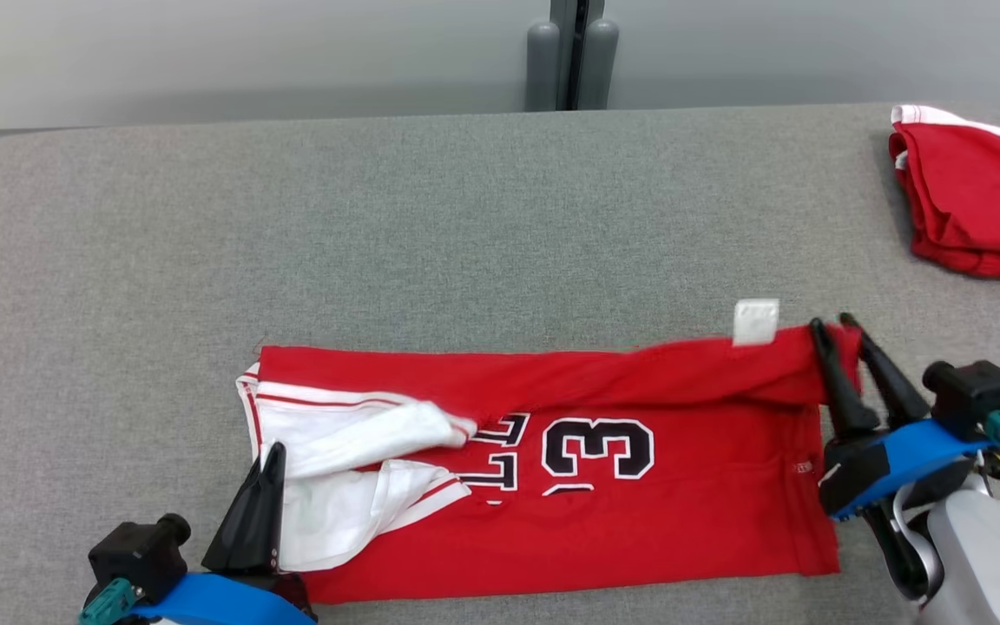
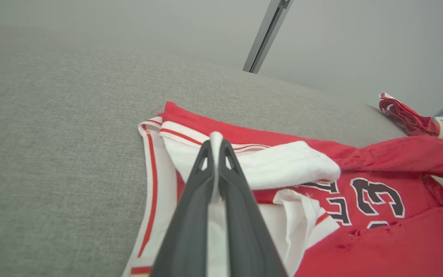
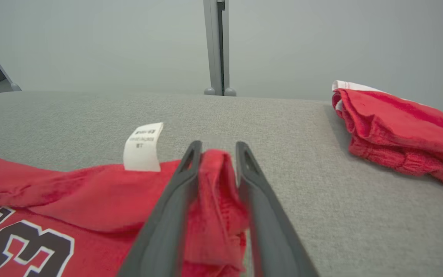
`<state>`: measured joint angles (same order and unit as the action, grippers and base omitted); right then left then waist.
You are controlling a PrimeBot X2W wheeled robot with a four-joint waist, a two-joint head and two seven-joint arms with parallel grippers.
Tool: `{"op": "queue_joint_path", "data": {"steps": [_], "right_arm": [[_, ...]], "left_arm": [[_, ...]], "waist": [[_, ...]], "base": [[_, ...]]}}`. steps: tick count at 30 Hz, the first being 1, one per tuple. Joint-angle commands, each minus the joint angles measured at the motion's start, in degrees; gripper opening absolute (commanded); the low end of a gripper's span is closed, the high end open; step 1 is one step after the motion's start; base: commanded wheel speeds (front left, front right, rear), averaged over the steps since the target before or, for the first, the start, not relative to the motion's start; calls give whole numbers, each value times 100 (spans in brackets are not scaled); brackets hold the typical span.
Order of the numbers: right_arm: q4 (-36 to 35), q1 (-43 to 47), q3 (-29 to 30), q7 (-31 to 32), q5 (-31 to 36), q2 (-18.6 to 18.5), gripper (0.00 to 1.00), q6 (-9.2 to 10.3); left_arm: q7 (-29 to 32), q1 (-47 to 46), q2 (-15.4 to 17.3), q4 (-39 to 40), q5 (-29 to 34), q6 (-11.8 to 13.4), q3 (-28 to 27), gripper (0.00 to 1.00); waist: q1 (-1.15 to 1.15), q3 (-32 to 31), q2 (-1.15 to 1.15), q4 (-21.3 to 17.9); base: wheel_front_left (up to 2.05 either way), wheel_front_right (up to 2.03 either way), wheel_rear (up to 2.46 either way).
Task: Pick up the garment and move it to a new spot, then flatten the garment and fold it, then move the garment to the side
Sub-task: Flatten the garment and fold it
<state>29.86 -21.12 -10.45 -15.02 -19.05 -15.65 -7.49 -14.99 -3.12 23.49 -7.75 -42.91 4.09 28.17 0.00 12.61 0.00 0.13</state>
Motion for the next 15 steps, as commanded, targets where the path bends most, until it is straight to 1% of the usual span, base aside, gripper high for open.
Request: {"op": "queue_joint_path", "data": {"steps": [1,6,7,8,12,15], "right_arm": [[-144,218,105,-16,-13,20,100,-1],[-563,566,369,-17,52,78,100,-1],[-648,623,429,-17,60,87,100,-1],[-648,623,429,-17,60,87,100,-1],[-803,790,594,-17,82,124,100,-1],[-588,838,633,-17,23,159,100,-1]], "left_arm": [[-24,61,-53,-31,58,58,-112,100],[-24,251,-295,64,346,90,-431,100],[-24,268,-327,113,481,101,-539,100],[-24,268,-327,113,481,101,-539,100],[-24,406,-611,365,1103,126,-1091,100],[-24,469,-881,578,1629,94,-1584,100]], "waist": [[0,-46,0,-17],[0,-162,0,-38],[0,-179,0,-46],[0,-179,0,-46],[0,-247,0,-56],[0,-292,0,-45]], "base": [[0,0,0],[0,0,0],[0,0,0],[0,0,0],[0,0,0],[0,0,0]]}}
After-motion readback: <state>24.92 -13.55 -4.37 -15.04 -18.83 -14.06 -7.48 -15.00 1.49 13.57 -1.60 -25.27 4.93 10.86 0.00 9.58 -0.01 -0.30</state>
